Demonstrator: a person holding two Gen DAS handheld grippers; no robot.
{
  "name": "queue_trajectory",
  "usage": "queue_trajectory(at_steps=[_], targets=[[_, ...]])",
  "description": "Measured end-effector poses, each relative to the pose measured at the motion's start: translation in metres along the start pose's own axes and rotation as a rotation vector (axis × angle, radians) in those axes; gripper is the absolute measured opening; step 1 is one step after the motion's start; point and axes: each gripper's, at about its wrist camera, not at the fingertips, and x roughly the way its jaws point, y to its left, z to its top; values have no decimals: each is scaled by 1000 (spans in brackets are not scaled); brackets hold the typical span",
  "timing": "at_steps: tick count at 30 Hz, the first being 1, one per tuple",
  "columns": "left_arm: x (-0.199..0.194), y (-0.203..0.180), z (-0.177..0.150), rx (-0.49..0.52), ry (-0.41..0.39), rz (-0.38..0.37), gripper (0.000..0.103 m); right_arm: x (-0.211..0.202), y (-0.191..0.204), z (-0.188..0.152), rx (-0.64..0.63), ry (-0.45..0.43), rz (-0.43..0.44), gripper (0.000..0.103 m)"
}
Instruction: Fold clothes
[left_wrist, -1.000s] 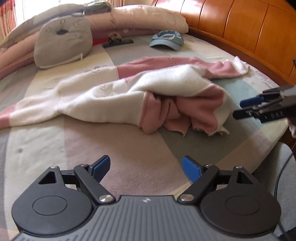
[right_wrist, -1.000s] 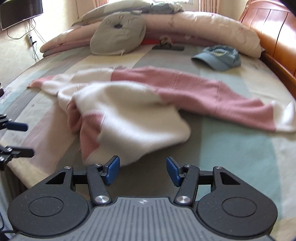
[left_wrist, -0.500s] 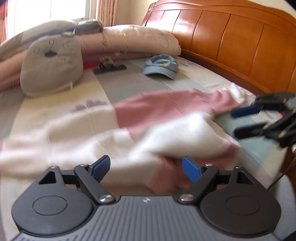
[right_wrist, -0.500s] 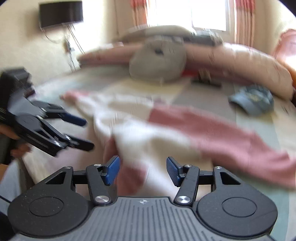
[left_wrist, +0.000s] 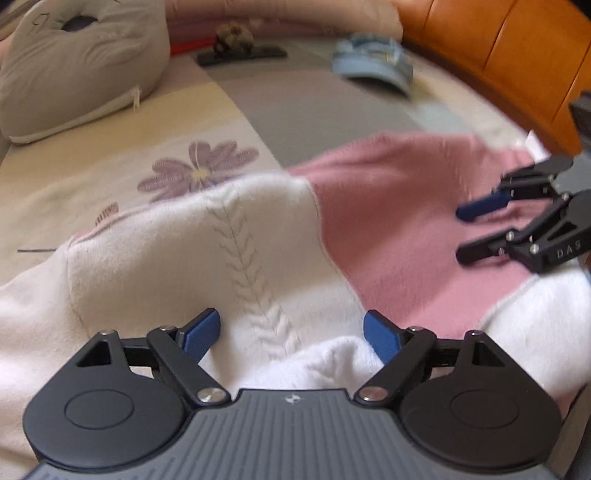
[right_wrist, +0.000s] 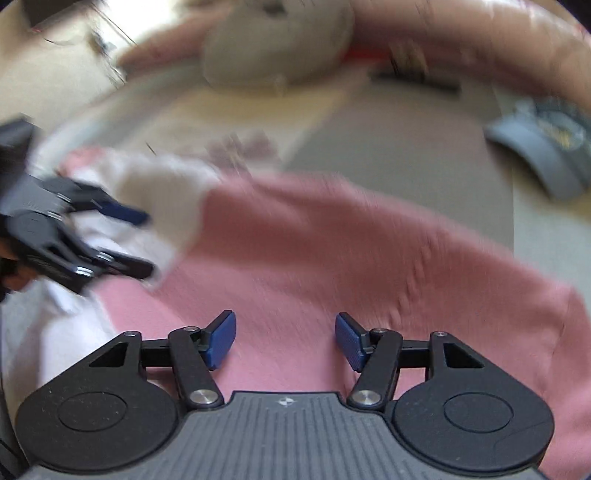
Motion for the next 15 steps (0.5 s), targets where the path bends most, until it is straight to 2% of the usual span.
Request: queue_trajectory(at_steps=[3,5,7,8,11,13,15], targets=[[1,-3,5,-40,67,22,86,1,9,-3,-31,48,-38,70],[3,-5,10,-98,112,49,87,1,9,-3,2,72,-43,73],[4,-8,14,-131,152,76,87,2,5,-5,71,58,-3,91],[6,-8,14,-136,166,88,87,2,5,-5,88,53,5,92],[3,-8,20,-183,216,119,87,6,12,2,109,93,-49,92],[0,-8,25,-219,250,138,87,10,15,14,162,137,-85,91],[-13,-7,35,-248,235,137,87,10,11,23,270,156,-118,89]])
